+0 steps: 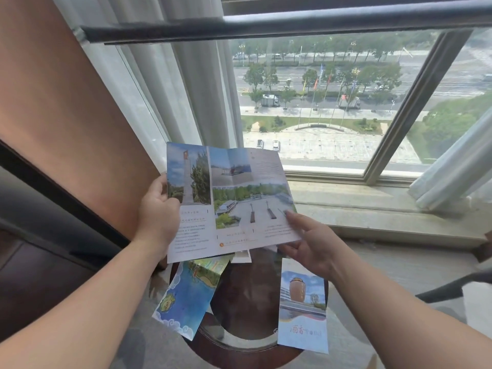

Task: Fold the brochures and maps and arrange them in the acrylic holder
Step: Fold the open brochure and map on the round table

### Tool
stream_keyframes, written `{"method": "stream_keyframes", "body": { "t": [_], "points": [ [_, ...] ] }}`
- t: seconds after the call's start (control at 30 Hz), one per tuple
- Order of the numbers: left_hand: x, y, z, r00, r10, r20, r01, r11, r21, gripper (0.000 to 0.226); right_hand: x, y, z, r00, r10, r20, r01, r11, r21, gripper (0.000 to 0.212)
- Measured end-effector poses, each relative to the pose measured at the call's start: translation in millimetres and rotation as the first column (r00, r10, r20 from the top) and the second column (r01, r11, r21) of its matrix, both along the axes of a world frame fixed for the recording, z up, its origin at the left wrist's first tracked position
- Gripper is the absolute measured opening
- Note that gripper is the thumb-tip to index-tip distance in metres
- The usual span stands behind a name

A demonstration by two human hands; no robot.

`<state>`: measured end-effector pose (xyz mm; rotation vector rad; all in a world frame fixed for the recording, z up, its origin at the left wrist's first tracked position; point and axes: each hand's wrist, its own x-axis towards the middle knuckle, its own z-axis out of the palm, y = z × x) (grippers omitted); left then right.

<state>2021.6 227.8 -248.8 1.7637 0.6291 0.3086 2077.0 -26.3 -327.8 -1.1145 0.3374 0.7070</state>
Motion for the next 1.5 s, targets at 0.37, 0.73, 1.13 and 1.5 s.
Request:
{"method": "stream_keyframes", "body": {
  "t": [0.37, 0.73, 1.13, 1.5],
  "points": [
    [2.0, 3.5, 25.1, 0.999, -0.031, 0.028, 0.031, 1.0, -0.006, 0.055, 5.6, -4.5, 20.3, 0.991, -0.026, 0.129, 0.048, 0.984, -0.17, 0.014],
    [11.1, -25.6, 45.0, 0.992, -0.118, 0.042, 0.117, 0.993, 0.007, 0.046, -9.6, 23.8, 98.6, 0.785, 0.279, 0.553, 0.046, 0.864, -0.501, 0.006],
    [6.8, -69.3, 53.0, 0.965, -0.216, 0.15, 0.25, 0.931, -0.268, 0.03, -40.0, 47.0, 115.6, 0.507, 0.585, 0.633, 0.04, 0.718, -0.695, 0.031],
    [-5.2, -57.1, 58.7, 0.968, -0.238, 0.083, 0.252, 0.911, -0.327, 0.022, -10.5, 25.3, 128.0, 0.964, 0.052, 0.26, -0.011, 0.988, -0.156, 0.021]
  ]
}}
